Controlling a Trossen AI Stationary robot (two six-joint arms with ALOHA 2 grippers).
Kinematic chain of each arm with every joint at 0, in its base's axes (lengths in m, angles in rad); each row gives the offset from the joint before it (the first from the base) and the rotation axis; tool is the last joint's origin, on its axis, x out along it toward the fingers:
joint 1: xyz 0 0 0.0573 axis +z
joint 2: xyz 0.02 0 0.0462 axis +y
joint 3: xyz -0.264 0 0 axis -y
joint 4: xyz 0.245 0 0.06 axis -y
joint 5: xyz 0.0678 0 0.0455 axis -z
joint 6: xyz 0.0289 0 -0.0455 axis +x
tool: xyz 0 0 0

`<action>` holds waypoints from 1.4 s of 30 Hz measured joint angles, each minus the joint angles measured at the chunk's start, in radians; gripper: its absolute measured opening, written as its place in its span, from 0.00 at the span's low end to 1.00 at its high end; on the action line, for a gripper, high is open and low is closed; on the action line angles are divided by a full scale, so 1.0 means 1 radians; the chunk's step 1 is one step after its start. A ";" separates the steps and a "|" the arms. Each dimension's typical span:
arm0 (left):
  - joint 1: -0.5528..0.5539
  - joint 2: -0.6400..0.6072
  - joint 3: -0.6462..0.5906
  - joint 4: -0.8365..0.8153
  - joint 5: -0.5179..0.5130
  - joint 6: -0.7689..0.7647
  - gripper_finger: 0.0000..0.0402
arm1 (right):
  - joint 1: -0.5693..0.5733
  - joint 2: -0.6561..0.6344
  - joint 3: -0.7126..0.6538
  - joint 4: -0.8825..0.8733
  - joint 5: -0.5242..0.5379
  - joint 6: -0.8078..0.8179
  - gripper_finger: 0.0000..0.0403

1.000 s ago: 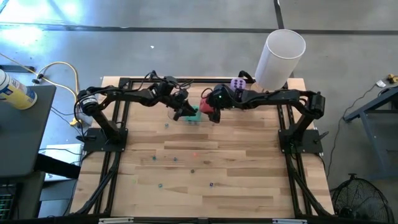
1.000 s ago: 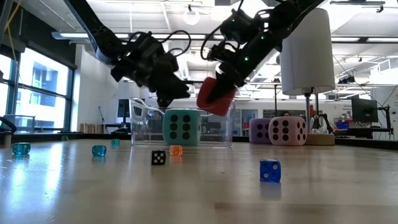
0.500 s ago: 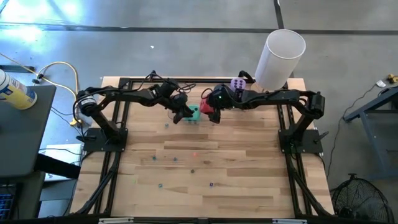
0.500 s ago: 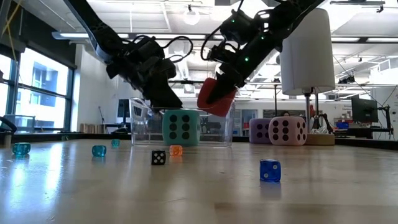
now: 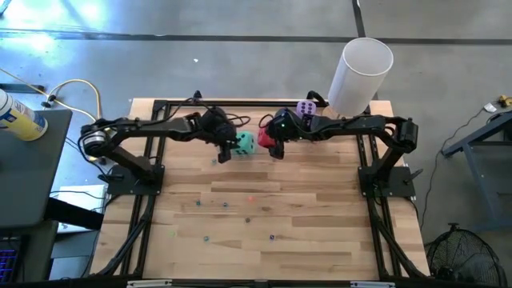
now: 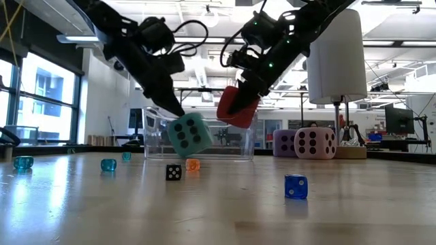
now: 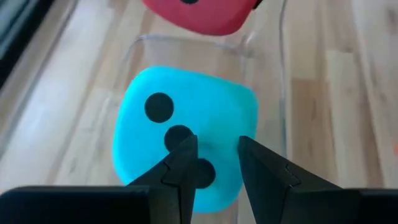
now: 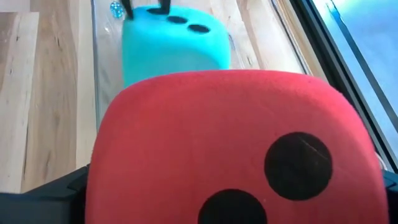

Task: Pick & Place Dice
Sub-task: Put the large red dice into the transparent bin

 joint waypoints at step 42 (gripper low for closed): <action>-0.003 0.130 0.001 0.279 0.032 -0.001 0.27 | 0.000 0.001 -0.001 -0.010 -0.023 0.002 0.97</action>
